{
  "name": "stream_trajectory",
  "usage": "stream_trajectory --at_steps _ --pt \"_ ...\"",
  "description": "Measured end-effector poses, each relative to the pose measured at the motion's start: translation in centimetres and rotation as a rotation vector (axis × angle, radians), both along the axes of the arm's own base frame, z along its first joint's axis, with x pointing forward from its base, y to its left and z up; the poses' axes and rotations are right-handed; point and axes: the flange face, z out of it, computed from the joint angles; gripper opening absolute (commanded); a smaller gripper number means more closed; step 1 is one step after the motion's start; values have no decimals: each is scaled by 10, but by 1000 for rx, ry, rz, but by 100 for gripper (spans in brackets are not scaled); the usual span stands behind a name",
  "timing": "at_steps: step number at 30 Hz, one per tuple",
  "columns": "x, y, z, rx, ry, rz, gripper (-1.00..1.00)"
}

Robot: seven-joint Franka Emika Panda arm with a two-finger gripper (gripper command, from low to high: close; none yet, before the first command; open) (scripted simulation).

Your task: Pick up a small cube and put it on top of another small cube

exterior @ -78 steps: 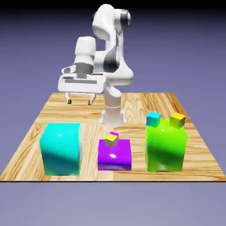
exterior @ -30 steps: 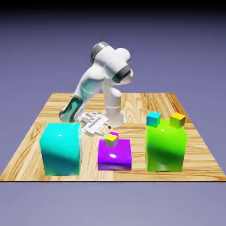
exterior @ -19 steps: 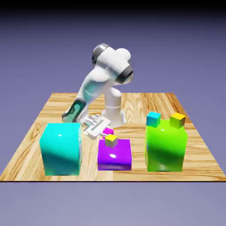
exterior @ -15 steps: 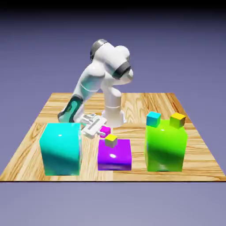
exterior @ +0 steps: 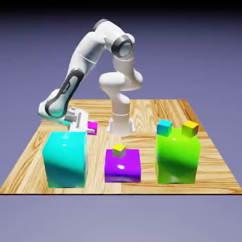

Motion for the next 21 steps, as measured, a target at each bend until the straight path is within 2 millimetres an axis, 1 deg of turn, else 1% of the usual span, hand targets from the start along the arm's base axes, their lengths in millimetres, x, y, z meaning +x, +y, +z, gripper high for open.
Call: stream_trajectory --at_steps 6,8,10,11,13,14,17,21 --pt "11 -53 62 -278 40 30 -100" --pt "37 -44 75 -333 -2 30 -100" --pt "56 -41 88 -377 -44 -1 -100" --pt "70 -34 94 -394 -69 -2 -100" --pt "89 -27 105 -418 -114 -37 -100" --pt "102 -14 108 -405 -139 -43 -100" --pt "138 41 108 -317 -208 -40 -100" --pt "173 119 111 -191 -270 -38 -100"
